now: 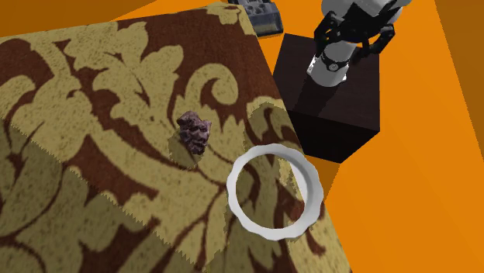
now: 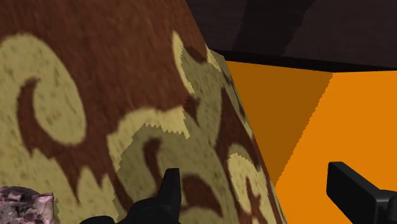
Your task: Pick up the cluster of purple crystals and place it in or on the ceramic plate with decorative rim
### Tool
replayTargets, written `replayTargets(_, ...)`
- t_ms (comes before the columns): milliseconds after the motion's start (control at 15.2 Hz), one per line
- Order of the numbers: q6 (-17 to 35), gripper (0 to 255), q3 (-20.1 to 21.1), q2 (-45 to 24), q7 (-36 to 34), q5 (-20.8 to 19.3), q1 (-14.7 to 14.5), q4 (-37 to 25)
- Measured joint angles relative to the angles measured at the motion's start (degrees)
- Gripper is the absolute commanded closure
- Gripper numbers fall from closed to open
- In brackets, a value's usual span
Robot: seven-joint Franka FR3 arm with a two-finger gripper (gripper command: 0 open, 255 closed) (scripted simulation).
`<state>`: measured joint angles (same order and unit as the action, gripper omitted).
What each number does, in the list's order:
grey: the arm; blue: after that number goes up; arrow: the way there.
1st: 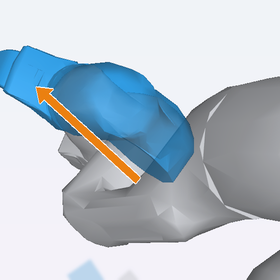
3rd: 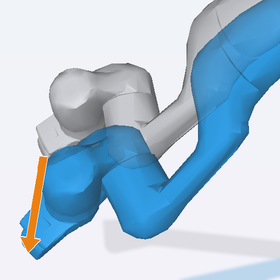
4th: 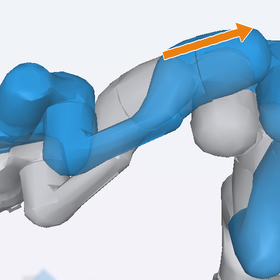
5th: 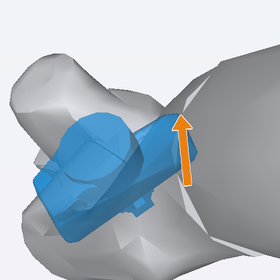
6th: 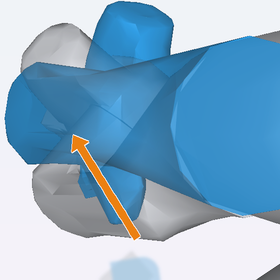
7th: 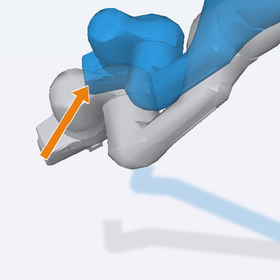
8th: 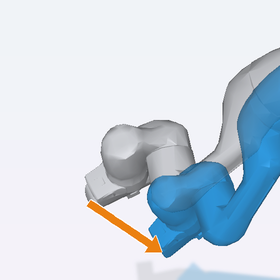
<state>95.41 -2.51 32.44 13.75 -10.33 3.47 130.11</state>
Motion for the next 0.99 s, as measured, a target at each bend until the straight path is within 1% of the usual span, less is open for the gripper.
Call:
replayTargets(330, 4.44, 0, -3.39, -8.45, 3.13, -1.68, 1.62, -4.15)
replayTargets(660, 7.61, 0, -6.10, -18.27, 5.95, -2.04, 2.84, -10.89)
replayTargets(792, 8.86, 0, -7.48, -23.10, 7.73, -1.88, 3.58, -14.64)
replayTargets(858, 9.12, 0, -8.01, -24.43, 8.48, -1.88, 3.94, -15.72)
replayTargets(990, 9.39, 0, -9.05, -29.44, 10.16, -1.24, 4.62, -20.58)
